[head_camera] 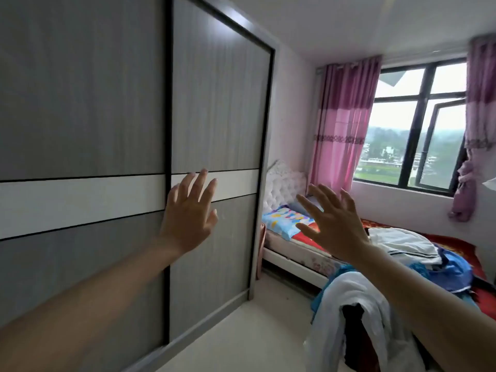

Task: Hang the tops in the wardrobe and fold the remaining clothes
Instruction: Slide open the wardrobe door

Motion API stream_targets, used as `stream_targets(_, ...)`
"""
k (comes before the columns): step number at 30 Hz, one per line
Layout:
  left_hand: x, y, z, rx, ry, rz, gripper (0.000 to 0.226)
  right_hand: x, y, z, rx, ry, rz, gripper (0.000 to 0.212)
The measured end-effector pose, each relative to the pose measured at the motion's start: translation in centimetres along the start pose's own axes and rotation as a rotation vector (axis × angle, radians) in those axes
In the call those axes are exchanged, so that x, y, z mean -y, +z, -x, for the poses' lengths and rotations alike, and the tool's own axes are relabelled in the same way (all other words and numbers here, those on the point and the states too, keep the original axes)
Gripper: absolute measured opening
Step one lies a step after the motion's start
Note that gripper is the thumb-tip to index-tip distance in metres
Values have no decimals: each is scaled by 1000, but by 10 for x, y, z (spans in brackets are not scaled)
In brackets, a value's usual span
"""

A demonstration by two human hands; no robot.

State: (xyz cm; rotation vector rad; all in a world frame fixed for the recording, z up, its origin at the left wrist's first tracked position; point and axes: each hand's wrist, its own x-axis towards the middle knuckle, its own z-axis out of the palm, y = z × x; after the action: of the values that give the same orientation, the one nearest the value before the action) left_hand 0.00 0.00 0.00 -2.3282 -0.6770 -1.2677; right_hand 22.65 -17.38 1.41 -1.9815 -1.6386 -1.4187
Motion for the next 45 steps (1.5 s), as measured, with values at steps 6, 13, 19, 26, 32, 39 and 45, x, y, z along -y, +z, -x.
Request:
stream_targets(6, 3, 76, -3, 87, -14, 93, 53, -16, 49, 3, 37, -40, 49, 60)
stream_targets(13, -24, 162, -52, 140, 53, 124, 61, -84, 112, -9, 77, 52, 23, 58)
stream_targets(19, -34, 206, -108, 111, 105, 87, 51, -129, 187, -33, 113, 156, -52, 59)
stream_targets(26, -21, 273, -130, 158, 99, 38, 51, -137, 269, -54, 55, 80, -70, 59)
stream_targets(32, 14, 352, -157, 188, 44, 38, 49, -151, 342, -84, 120, 57, -69, 60)
stream_targets(39, 51, 454, -214, 144, -13, 109, 55, -183, 412, -146, 147, 79, -15, 59)
stream_targets(45, 39, 552, -251, 175, -51, 241, 55, -207, 488, -147, 216, 63, 76, 62)
